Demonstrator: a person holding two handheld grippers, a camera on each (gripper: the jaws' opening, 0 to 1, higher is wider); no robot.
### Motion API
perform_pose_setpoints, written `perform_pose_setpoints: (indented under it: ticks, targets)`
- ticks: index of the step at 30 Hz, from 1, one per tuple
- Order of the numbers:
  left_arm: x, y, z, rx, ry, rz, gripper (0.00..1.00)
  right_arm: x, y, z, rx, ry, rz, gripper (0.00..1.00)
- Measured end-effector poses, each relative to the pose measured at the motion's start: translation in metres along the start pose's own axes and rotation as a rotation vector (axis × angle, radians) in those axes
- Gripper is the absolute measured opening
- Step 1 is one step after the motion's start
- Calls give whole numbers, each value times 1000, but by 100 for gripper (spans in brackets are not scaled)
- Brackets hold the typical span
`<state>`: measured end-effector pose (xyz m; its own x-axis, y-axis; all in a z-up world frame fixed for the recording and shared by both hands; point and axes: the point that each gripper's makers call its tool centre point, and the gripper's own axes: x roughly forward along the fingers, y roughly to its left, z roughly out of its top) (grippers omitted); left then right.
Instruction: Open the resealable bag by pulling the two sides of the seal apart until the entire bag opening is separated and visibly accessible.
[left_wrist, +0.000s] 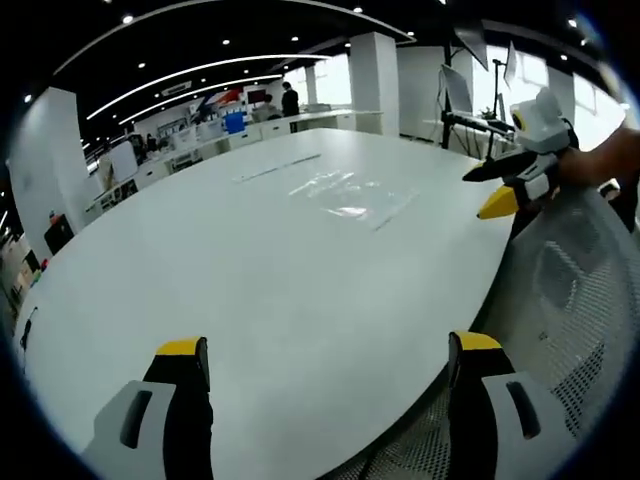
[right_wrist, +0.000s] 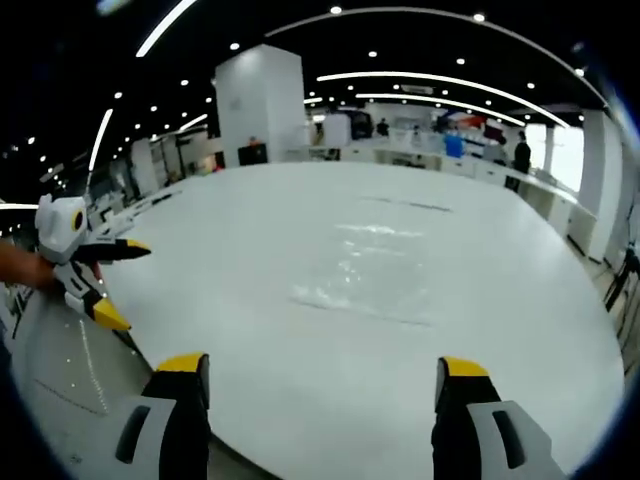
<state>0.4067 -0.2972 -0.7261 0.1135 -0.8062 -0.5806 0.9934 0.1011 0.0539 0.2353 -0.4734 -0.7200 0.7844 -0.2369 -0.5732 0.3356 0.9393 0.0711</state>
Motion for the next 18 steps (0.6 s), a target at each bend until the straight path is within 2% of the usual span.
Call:
perform_pose_setpoints:
  ticks: [12, 18]
  targets:
    - [0, 0, -1, 11, 10, -1, 97, 0, -2, 1, -3, -1, -9, 92]
    - [0, 2, 1, 5, -4, 4, 96, 0, -3, 0, -9, 4, -17, 91]
